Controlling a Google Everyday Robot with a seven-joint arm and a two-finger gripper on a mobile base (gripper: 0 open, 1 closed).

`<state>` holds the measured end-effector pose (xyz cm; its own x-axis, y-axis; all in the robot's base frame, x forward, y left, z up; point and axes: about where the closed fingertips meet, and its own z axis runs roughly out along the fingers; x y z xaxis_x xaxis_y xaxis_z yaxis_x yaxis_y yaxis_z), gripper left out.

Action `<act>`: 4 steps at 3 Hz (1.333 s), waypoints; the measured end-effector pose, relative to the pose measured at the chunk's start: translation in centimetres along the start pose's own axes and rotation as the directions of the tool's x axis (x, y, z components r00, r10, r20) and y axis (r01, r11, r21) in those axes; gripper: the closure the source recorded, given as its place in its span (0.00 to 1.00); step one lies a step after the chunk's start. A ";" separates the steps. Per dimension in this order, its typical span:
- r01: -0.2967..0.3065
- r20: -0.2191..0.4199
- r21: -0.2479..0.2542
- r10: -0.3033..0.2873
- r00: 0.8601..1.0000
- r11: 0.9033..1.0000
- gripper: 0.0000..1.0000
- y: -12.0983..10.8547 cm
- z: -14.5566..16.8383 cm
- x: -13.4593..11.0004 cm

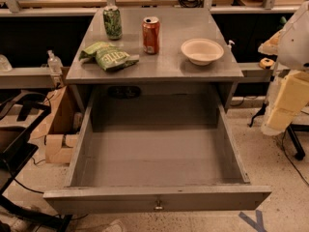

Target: Place green jalapeno chip bag into top drawer

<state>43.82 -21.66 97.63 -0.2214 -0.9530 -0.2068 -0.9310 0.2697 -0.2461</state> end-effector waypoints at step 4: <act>-0.066 0.441 0.097 0.017 0.897 0.993 0.00 -10.0 5.1 -11.6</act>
Offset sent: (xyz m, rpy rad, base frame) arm 0.0436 0.0302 0.0000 0.1473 -0.1331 0.0759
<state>57.15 -12.59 97.66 -0.0862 -0.7898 -0.6073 -0.8817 0.3443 -0.3226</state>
